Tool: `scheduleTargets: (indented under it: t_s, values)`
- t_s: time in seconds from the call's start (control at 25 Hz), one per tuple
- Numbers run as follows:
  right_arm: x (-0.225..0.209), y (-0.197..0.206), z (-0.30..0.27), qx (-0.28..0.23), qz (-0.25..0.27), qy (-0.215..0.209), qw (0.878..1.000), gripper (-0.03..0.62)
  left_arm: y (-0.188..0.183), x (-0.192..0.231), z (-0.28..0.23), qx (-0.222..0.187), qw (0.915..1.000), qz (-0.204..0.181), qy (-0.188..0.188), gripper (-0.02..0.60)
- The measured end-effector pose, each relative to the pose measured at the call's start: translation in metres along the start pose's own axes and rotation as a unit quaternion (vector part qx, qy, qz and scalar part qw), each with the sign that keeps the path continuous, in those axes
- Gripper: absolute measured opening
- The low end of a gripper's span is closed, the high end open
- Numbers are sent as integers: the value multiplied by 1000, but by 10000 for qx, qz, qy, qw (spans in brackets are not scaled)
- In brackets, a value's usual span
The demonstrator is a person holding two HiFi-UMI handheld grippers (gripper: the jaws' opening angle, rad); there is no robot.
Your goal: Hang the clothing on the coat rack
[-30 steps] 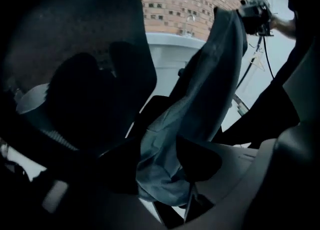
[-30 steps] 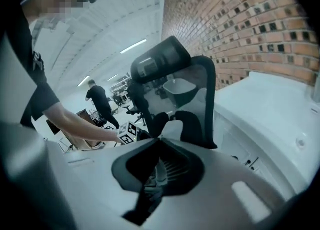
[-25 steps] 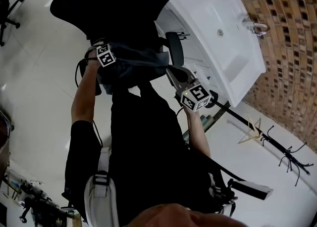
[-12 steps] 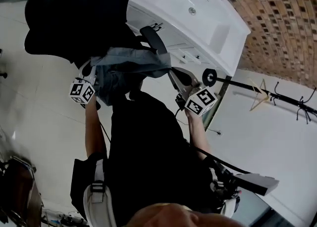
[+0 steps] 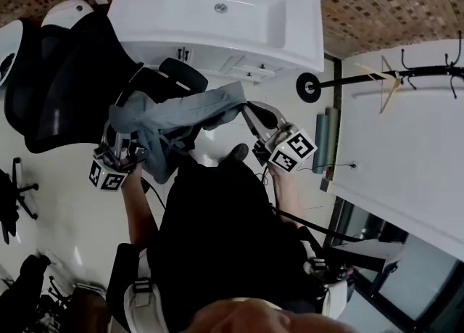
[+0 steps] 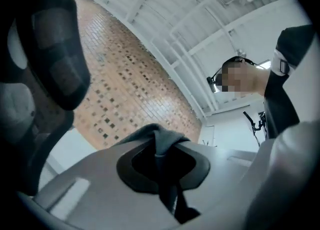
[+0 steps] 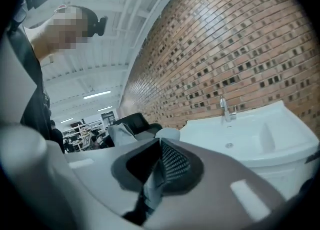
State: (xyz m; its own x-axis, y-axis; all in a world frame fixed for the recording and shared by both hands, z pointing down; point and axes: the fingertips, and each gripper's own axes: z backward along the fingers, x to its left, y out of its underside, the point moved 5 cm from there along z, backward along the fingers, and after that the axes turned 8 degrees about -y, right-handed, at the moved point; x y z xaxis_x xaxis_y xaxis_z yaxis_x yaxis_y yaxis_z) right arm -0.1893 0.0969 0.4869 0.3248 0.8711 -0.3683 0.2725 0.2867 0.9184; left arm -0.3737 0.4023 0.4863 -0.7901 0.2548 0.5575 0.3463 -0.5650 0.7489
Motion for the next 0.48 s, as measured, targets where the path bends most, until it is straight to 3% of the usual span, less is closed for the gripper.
scheduleTargets:
  t_s: [0.16,0.32,0.48]
  values:
    - [-30,-11,96,-1024,-129,470,9936,12,3,-78,-65,-207,9952,-183,940,15]
    - [-68,-26,201,-1952,-339,530,9787,12,35,-175,-112,-410,9856,198,1626,15]
    - [-105,-37,308,-2478,-356,533,9667,12,91,-281,-165,-241,9732,582,2211,14]
